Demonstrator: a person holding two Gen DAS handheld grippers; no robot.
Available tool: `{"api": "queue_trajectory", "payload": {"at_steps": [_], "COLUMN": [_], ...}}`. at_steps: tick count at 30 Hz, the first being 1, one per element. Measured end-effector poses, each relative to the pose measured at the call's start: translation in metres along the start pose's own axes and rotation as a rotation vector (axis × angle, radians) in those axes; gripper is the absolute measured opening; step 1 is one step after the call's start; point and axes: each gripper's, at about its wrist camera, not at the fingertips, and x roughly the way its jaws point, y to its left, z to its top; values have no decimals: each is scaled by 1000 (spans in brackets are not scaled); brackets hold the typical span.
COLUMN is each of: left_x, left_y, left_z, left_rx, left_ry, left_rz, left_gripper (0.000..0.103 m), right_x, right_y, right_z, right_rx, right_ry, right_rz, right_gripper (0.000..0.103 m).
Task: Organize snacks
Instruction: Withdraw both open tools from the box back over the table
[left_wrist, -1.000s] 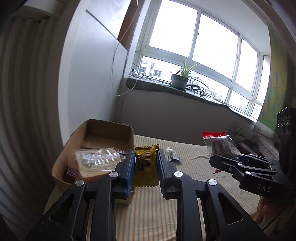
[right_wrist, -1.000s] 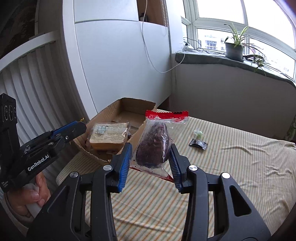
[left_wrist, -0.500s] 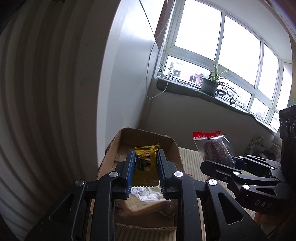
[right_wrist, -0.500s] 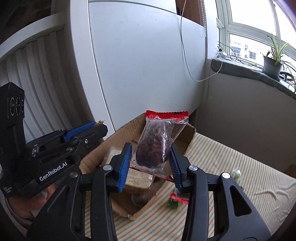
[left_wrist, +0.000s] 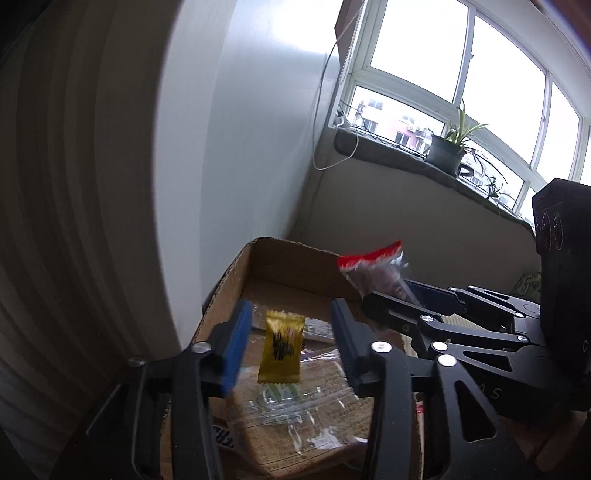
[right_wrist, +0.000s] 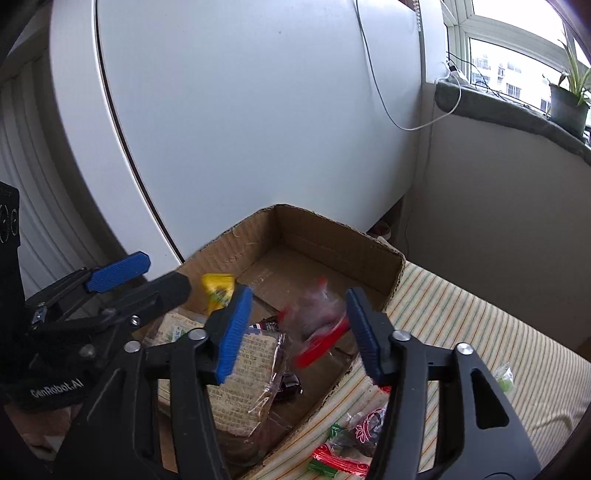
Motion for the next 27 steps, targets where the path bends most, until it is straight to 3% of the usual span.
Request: {"api": "queue_trajectory", "payload": {"at_steps": [1, 2, 10, 27], "left_x": [-2, -5, -24, -72], "left_y": [3, 6, 12, -5], "left_z": [-3, -5, -12, -5], "left_rx": [-12, -21, -35, -17], "left_ry": [-9, -21, -21, -97], "left_rz": [12, 17, 23, 22], "left_gripper": [73, 73, 74, 77], "right_x": [-2, -4, -33, -89], "right_y": [-2, -3, 7, 33], "right_z": [-3, -7, -11, -26], "right_rx": [7, 11, 13, -2], "right_ry": [-6, -9, -33, -87], "right_rz": [-5, -9, -27, -23], "right_gripper": [70, 70, 70, 71]}}
